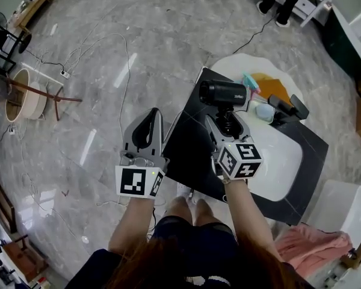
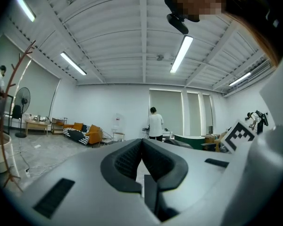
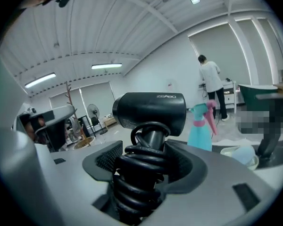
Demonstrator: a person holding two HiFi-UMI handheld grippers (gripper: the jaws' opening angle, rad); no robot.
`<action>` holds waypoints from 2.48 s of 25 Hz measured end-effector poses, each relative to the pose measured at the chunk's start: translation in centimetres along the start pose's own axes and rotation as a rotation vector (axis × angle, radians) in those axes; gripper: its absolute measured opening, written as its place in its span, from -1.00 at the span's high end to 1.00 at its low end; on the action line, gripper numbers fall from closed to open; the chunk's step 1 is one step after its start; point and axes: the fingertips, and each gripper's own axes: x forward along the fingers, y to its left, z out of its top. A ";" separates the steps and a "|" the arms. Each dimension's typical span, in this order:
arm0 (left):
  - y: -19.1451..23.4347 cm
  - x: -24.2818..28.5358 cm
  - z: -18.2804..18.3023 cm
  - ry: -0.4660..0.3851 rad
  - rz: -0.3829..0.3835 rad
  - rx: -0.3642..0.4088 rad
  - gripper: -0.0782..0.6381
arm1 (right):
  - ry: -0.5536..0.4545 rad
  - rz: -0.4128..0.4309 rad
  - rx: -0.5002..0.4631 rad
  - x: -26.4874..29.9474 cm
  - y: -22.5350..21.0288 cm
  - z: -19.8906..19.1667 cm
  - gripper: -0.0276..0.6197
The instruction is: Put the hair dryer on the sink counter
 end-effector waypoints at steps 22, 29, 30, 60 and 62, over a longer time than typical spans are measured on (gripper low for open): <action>1.4 1.8 -4.8 0.069 -0.014 0.002 0.73 | 0.338 -0.196 0.044 15.1 -8.1 -9.5 -0.01; 1.4 1.5 -4.7 0.072 -0.004 0.000 0.73 | 0.338 -0.196 0.008 14.0 -8.2 -9.3 -0.04; 1.5 1.5 -4.6 0.070 0.001 0.001 0.73 | 0.334 -0.191 0.003 13.7 -8.1 -9.1 -0.04; -5.3 -5.2 13.5 -0.081 -0.019 0.059 0.73 | -0.500 0.010 -0.273 -19.9 5.2 20.3 0.87; -5.9 -5.7 14.9 -0.102 -0.024 0.065 0.73 | -0.529 0.014 -0.272 -21.5 5.5 21.3 0.87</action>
